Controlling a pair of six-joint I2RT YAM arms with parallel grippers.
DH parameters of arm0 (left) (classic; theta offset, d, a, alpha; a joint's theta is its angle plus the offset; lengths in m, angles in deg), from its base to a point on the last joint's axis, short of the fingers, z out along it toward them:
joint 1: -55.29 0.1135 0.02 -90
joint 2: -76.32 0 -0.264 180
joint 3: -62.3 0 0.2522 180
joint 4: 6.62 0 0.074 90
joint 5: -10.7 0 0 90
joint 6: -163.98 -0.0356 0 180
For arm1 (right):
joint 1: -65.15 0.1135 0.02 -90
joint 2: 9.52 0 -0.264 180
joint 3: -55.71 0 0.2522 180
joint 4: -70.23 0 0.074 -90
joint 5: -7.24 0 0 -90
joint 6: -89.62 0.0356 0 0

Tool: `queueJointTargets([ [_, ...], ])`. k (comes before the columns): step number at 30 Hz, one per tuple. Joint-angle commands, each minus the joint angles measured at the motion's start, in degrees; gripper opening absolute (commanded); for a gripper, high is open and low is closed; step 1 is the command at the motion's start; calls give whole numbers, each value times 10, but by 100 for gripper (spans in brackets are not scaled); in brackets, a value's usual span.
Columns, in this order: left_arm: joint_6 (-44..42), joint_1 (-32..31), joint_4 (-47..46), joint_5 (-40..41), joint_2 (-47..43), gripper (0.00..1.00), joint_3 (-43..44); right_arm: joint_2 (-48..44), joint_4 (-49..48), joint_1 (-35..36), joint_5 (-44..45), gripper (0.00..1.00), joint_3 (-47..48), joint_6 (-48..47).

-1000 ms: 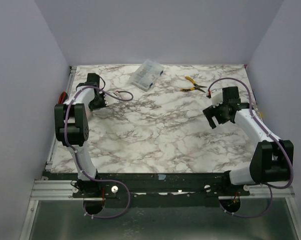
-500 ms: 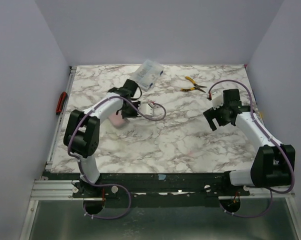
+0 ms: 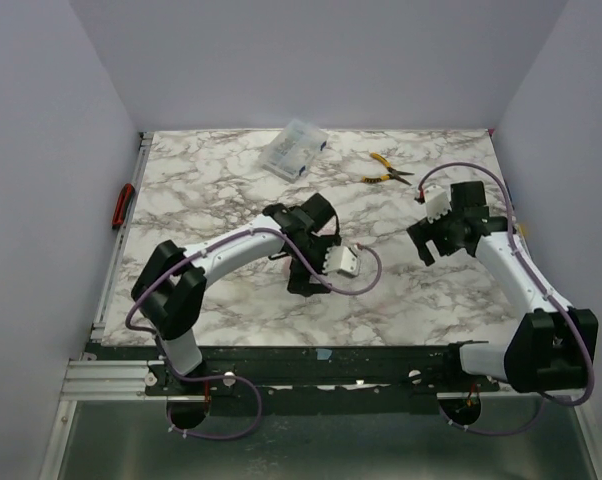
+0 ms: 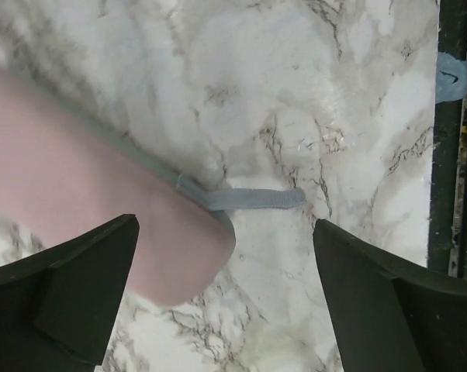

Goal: Open the umbrella

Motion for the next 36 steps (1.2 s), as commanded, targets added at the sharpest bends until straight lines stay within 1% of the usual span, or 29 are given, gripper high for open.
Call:
queueJointTargets([
  [1,118,112,51,-133,-75,99,45,-58,2,-3,-54,100,-19,-26],
  [3,173,168,47,-149,-84,99,49,-90,-20,-3,-75,100,-32,-34],
  [5,217,207,43,-151,-79,99,50,-123,-47,-3,-107,100,-54,-52],
  [7,235,235,53,-164,-58,96,57,-154,-63,-3,-148,100,-74,-79],
  [10,276,266,55,-186,-32,90,72,-183,-38,-2,-233,100,-81,-163],
  [12,322,296,24,-213,-45,89,50,-191,-40,-2,-280,100,-77,-186],
  [14,375,324,-40,-225,-87,89,-8,-183,-56,1,-315,100,-72,-196],
  [17,423,357,-148,-212,-170,93,-106,-134,-71,37,-323,100,-49,-203],
  [20,479,392,-239,-205,-240,95,-187,-64,-82,120,-286,100,-14,-204],
  [22,510,412,-274,-209,-276,96,-219,-24,-107,180,-247,100,3,-204],
  [26,543,433,-329,-187,-354,99,-277,57,-148,259,-230,100,42,-218],
  [28,546,436,-353,-157,-397,99,-308,107,-144,286,-234,100,68,-244],
  [33,545,438,-353,-77,-482,99,-348,216,-147,324,-238,100,129,-291],
  [36,559,440,-387,-31,-535,99,-394,268,-134,336,-246,100,167,-294],
])
